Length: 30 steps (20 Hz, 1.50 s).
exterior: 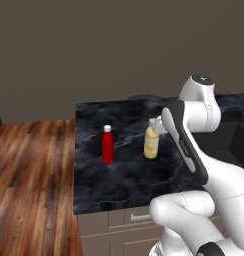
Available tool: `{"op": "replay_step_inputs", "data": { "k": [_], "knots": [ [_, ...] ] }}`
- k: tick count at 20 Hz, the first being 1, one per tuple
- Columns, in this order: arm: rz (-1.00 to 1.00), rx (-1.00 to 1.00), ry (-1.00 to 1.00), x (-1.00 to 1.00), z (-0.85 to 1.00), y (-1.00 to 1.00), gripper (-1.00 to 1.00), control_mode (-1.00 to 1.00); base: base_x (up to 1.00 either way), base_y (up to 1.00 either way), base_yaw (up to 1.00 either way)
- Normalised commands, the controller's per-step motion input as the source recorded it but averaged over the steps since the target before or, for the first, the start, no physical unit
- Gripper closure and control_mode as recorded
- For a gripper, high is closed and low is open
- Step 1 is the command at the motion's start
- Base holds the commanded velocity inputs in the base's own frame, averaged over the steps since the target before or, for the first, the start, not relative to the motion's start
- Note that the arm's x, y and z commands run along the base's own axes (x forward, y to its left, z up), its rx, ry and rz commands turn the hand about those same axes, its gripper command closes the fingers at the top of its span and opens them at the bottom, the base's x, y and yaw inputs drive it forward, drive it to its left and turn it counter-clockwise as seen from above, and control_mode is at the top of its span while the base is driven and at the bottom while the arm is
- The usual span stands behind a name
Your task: Move the drinks to the dining counter.
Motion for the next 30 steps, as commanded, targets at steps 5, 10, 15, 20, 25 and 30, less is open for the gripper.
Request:
{"op": "replay_step_inputs", "data": {
  "k": [5, 10, 15, 20, 25, 30],
  "knots": [
    [0.04, 0.01, 0.0, -0.14, 0.09, 0.03, -1.0, 1.0, -0.27, 0.02, 0.08],
    [0.0, 0.0, 0.0, 0.0, 0.0, 0.0, -1.0, 1.0, -0.6, 0.16, 0.38],
    [0.0, 0.0, 0.0, 0.0, 0.0, 0.0, -1.0, 1.0, -0.33, 0.73, 0.66],
    [0.0, 0.0, 0.0, 0.0, 0.0, 0.0, -1.0, 1.0, 0.0, 0.45, 0.96],
    [0.0, 0.0, 0.0, 0.0, 0.0, 0.0, -1.0, 1.0, 0.0, 0.01, 1.0],
    [0.0, 0.0, 0.0, 0.0, 0.0, 0.0, -1.0, 1.0, 0.0, 0.0, 1.0]
  ]
}}
